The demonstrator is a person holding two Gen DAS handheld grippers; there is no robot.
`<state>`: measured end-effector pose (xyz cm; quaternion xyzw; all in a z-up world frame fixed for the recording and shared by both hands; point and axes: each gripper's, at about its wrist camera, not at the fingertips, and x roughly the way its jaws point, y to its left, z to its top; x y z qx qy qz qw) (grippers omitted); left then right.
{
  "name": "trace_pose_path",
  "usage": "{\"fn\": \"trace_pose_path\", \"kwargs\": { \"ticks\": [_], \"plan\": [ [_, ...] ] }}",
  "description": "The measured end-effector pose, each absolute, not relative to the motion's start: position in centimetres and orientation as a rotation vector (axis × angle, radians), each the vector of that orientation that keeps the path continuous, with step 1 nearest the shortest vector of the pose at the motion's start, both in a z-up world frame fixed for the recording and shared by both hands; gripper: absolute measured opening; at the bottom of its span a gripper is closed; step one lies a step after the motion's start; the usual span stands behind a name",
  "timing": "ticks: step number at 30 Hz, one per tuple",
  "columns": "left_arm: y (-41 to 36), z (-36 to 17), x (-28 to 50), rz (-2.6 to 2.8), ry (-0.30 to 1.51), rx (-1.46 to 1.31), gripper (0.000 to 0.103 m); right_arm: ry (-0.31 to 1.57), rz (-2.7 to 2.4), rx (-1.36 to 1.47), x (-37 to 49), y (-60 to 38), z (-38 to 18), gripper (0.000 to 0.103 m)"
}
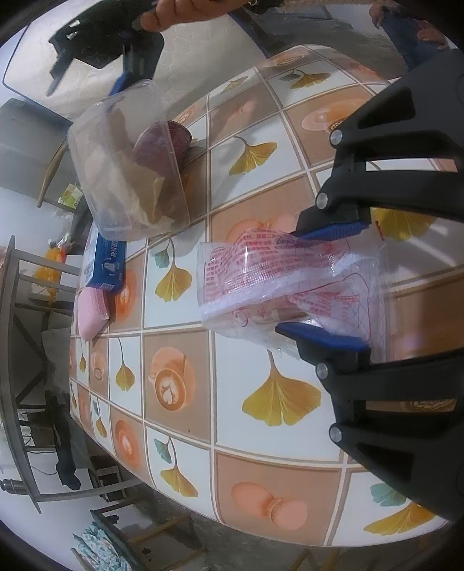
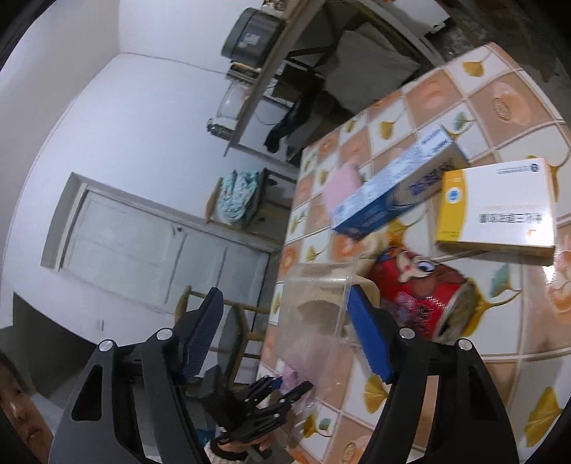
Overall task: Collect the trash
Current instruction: 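Grasp the clear plastic box rim with the right gripper while the left holds the pink bag, then lift and tip the clear box with the right gripper, emptying the brown paper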
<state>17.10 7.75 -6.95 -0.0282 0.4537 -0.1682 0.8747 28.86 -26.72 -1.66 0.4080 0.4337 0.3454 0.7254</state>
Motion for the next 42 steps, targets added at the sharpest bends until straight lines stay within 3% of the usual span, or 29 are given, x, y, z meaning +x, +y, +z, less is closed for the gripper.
{"fn": "trace_pose_path", "kwargs": {
  "ticks": [9, 13, 19, 31, 33, 34, 42],
  "plan": [
    [8.0, -7.0, 16.9, -0.348, 0.94, -0.074, 0.04, 0.988, 0.776, 0.893, 29.8, -23.2, -0.8, 0.042],
    [8.1, -7.0, 16.9, -0.348, 0.943, -0.085, 0.039, 1.017, 0.778, 0.839, 30.7, -20.3, -0.6, 0.011],
    [9.6, -7.0, 16.7, -0.315, 0.952, -0.123, 0.039, 1.054, 0.828, 0.643, 30.6, -15.3, 0.9, 0.005],
    [15.8, -6.5, 17.5, -0.177, 0.932, -0.225, 0.038, 1.131, 0.949, -0.204, 19.1, -9.1, 1.5, 0.007],
    [16.1, -6.4, 17.6, -0.172, 0.929, -0.228, 0.039, 1.143, 0.935, -0.259, 17.4, -9.5, 1.1, 0.026],
    [16.2, -6.4, 17.7, -0.171, 0.927, -0.23, 0.039, 1.145, 0.922, -0.257, 16.8, -9.8, 1.0, 0.042],
    [16.3, -6.5, 17.9, -0.174, 0.929, -0.225, 0.039, 1.082, 0.895, 0.034, 14.3, -15.2, 2.1, 0.048]
  ]
}}
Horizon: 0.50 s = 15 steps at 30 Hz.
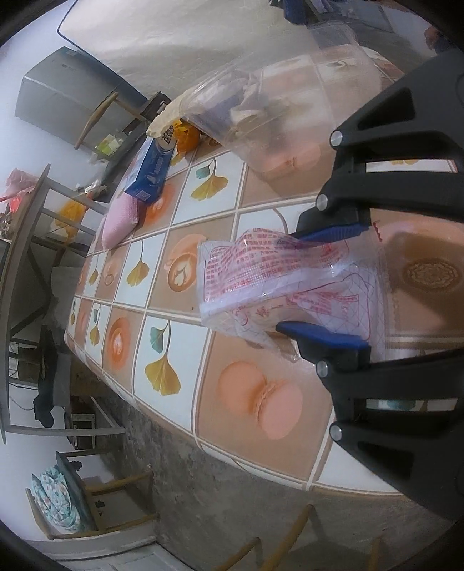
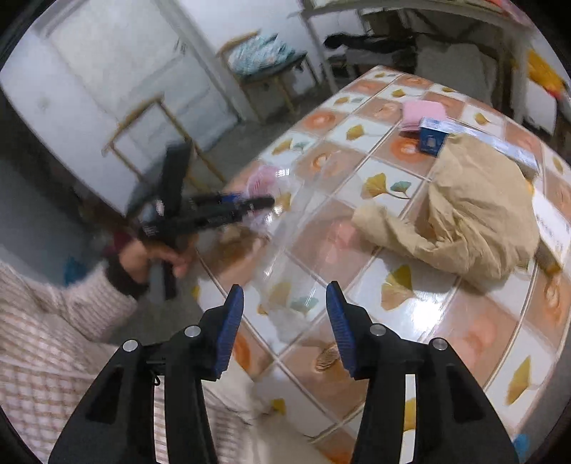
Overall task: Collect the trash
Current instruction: 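Lift and tip the clear box with the right gripper, emptying the brown paper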
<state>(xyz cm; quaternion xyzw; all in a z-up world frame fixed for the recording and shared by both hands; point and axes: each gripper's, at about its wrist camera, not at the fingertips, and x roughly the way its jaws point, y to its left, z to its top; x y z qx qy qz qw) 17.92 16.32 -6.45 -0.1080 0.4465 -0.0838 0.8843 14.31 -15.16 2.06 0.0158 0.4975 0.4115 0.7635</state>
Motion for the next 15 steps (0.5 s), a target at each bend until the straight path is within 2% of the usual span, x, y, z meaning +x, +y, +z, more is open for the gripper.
{"fn": "trace_pose_path", "kwargs": {
  "ticks": [7, 15],
  "plan": [
    [16.3, -6.5, 18.0, -0.173, 0.929, -0.227, 0.038, 1.062, 0.726, 0.301, 14.4, -18.6, 0.1, 0.049],
    [16.3, -6.5, 17.9, -0.173, 0.928, -0.228, 0.038, 1.081, 0.773, 0.273, 14.4, -13.2, -2.3, 0.049]
  ]
}}
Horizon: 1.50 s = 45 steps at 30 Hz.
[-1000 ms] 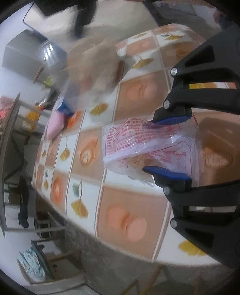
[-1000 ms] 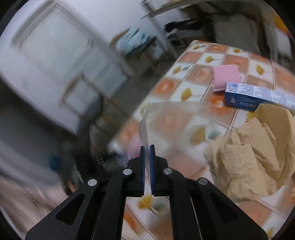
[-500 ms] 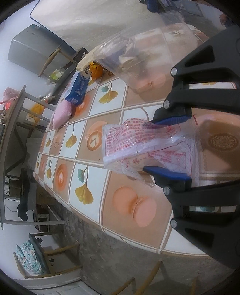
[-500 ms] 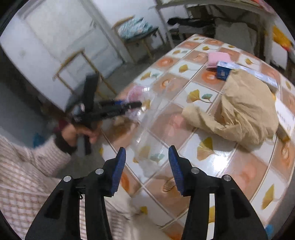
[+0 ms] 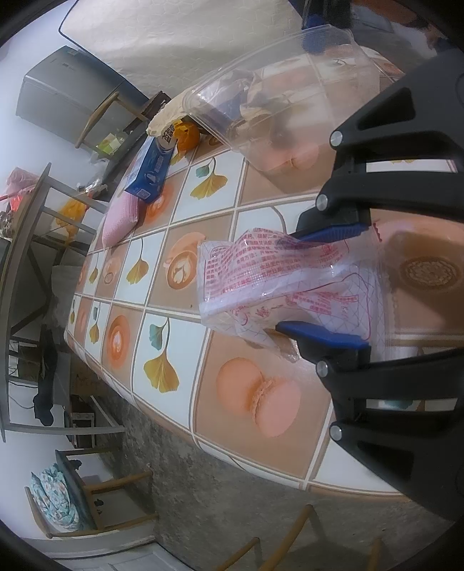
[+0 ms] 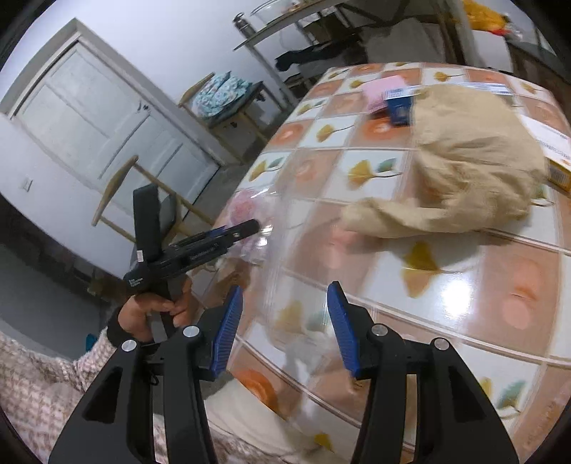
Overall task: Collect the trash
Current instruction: 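Lift and tip the clear box with the right gripper, emptying the brown paper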
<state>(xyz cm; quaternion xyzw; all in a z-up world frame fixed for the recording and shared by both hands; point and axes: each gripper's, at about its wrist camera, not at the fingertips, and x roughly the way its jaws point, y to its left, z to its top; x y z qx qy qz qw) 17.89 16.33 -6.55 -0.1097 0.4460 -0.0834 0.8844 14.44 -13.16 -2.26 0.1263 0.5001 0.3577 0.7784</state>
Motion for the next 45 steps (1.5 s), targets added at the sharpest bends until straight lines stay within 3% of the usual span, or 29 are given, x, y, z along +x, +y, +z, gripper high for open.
{"fn": "trace_pose_path", "kwargs": {
  "ticks": [1, 3, 5, 7, 11, 14, 16, 17, 20, 25, 29, 35, 37, 41, 45],
  "plan": [
    [16.3, -6.5, 17.9, -0.174, 0.928, -0.226, 0.038, 1.082, 0.779, 0.258, 14.4, -12.4, -2.4, 0.048],
    [16.4, -6.5, 17.9, -0.174, 0.928, -0.228, 0.038, 1.08, 0.79, 0.198, 14.1, -10.6, -2.7, 0.036],
    [16.4, -6.6, 17.8, -0.175, 0.928, -0.225, 0.038, 1.083, 0.77, 0.092, 13.6, -8.9, -3.1, 0.017],
    [16.4, -6.6, 17.8, -0.174, 0.927, -0.226, 0.038, 1.06, 0.758, -0.065, 12.4, -7.2, -3.1, 0.008],
    [16.4, -6.6, 17.8, -0.175, 0.927, -0.231, 0.038, 0.903, 0.636, -0.61, 8.2, -4.7, -3.3, 0.008],
    [16.4, -6.7, 17.7, -0.182, 0.926, -0.233, 0.038, 0.884, 0.602, -0.867, 6.2, -4.6, -4.4, 0.009],
    [16.3, -6.7, 17.8, -0.189, 0.925, -0.238, 0.038, 0.906, 0.605, -0.903, 5.8, -5.3, -4.9, 0.018],
    [16.1, -6.8, 17.8, -0.193, 0.925, -0.238, 0.038, 0.92, 0.611, -0.896, 5.8, -5.7, -4.8, 0.031],
    [15.8, -6.8, 17.7, -0.202, 0.925, -0.235, 0.038, 0.925, 0.657, -0.763, 5.7, -7.5, -3.2, 0.053],
    [15.5, -6.9, 17.8, -0.211, 0.927, -0.233, 0.038, 0.928, 0.741, -0.226, 7.5, -12.8, 0.7, 0.058],
    [15.3, -7.0, 17.8, -0.217, 0.928, -0.228, 0.038, 1.0, 0.496, 0.057, 11.1, -18.2, -1.3, 0.058],
    [15.2, -7.0, 17.7, -0.226, 0.933, -0.227, 0.038, 1.085, 0.411, 0.32, 14.6, -21.7, -5.1, 0.041],
    [15.1, -7.0, 17.7, -0.229, 0.937, -0.229, 0.038, 1.085, 0.412, 0.286, 15.1, -21.0, -5.4, 0.038],
    [14.8, -7.0, 17.4, -0.23, 0.948, -0.224, 0.038, 1.101, 0.388, 0.139, 15.6, -18.8, -6.4, 0.019],
    [14.5, -6.9, 17.0, -0.234, 0.955, -0.218, 0.038, 1.092, 0.405, 0.084, 15.3, -17.8, -6.8, 0.01]
  ]
}}
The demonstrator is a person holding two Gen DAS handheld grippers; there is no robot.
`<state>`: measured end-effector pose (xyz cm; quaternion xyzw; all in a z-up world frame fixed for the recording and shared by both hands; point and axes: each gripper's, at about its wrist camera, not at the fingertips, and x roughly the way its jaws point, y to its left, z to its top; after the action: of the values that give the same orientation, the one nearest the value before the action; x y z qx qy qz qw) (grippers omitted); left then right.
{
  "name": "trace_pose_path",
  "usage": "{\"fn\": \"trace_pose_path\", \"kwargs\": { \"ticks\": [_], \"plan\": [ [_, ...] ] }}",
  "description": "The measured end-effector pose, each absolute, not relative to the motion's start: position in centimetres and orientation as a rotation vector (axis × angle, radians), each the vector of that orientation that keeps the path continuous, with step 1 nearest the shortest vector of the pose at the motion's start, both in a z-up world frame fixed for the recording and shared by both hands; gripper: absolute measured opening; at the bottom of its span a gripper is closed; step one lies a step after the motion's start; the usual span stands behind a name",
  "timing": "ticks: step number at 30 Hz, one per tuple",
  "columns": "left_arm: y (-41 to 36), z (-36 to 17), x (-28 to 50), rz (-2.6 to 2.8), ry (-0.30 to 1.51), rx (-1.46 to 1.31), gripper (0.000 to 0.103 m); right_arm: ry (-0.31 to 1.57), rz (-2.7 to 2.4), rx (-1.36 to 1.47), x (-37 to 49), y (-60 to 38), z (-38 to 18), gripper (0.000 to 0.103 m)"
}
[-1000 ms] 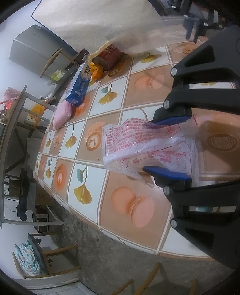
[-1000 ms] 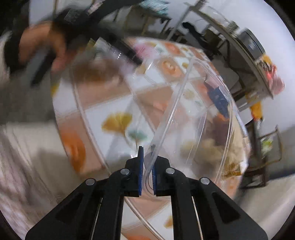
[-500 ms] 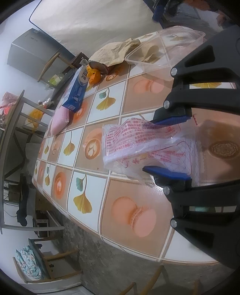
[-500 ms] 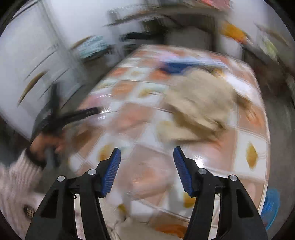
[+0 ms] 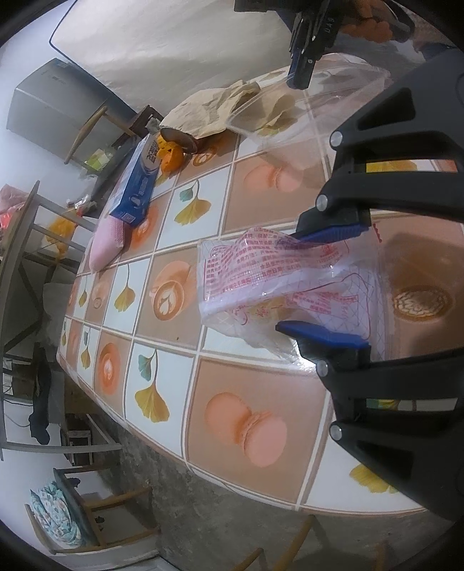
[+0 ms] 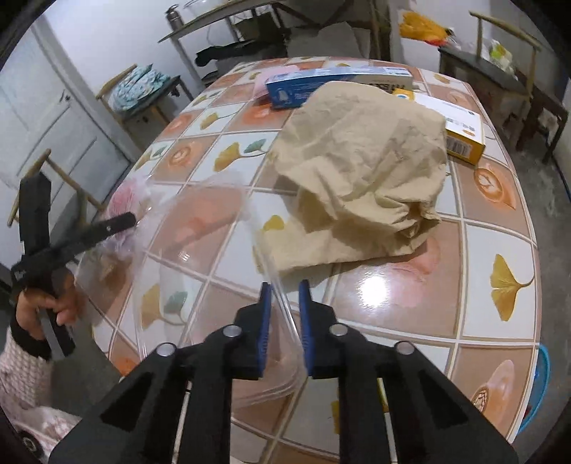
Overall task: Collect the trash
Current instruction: 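Lift and tip the clear box with the right gripper, emptying the brown paper, then carry the pink bag and clear box over the blue wastebasket with both grippers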
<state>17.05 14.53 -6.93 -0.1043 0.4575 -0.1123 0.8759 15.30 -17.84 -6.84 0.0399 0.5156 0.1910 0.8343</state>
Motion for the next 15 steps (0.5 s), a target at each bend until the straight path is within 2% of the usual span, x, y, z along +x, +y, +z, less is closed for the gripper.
{"fn": "trace_pose_path", "kwargs": {
  "ticks": [2, 15],
  "plan": [
    [14.3, -6.9, 16.8, -0.237, 0.959, -0.216, 0.038, 1.079, 0.408, 0.077, 14.9, -17.7, -6.7, 0.005],
    [13.4, -3.8, 14.7, -0.263, 0.914, -0.195, 0.037, 0.996, 0.491, 0.231, 10.7, -18.7, -3.8, 0.004]
  ]
}}
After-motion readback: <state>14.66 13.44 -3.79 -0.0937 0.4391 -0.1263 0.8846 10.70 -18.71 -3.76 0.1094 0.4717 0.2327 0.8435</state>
